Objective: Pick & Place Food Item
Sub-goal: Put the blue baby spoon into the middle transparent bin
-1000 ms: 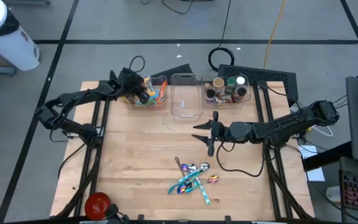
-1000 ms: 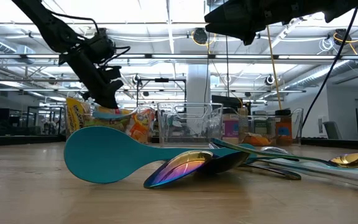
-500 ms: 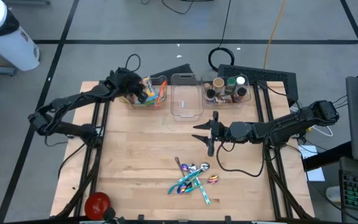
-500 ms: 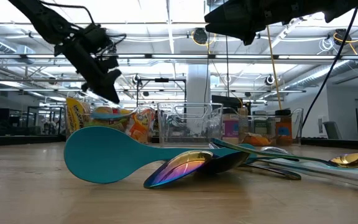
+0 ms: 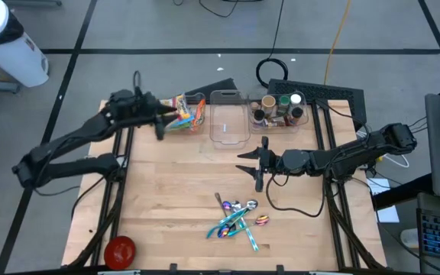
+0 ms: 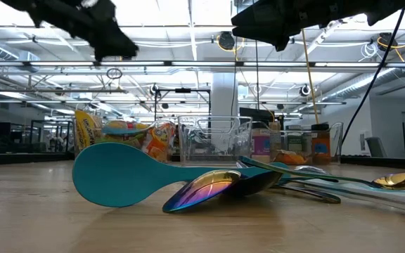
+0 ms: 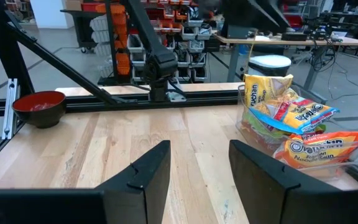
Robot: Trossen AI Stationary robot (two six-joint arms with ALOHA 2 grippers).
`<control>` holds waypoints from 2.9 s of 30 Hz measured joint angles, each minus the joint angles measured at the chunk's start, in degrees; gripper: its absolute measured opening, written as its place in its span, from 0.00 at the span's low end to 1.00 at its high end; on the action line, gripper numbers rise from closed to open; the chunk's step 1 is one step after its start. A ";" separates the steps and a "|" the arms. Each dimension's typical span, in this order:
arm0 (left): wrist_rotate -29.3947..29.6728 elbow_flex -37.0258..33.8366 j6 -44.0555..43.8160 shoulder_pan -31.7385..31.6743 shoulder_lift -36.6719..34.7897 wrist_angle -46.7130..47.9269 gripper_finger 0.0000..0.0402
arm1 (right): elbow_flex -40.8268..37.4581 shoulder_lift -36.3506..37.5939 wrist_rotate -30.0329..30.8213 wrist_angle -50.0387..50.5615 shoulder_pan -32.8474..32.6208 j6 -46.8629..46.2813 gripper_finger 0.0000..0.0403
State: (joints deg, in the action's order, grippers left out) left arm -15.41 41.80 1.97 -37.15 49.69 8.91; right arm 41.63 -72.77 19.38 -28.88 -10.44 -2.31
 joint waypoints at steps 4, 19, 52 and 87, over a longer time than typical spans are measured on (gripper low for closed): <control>-2.89 0.00 -3.91 2.48 -8.47 3.82 0.38 | 0.00 0.00 -0.01 0.00 -0.15 0.21 0.39; -4.05 -8.10 -6.71 16.31 -31.46 5.77 0.38 | 0.00 0.00 -0.77 0.98 -0.38 1.63 0.39; -2.18 -17.38 -4.74 20.50 -40.02 8.25 0.38 | 37.11 -43.09 -30.55 26.82 -10.91 -1.60 0.51; -2.20 -17.33 -8.78 20.46 -40.00 7.54 0.38 | 38.38 -49.58 -34.56 20.99 -7.32 1.31 0.03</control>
State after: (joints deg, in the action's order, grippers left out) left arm -17.61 24.47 -6.81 -16.69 9.69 16.45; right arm 80.00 -122.35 -15.18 -7.89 -17.76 -0.99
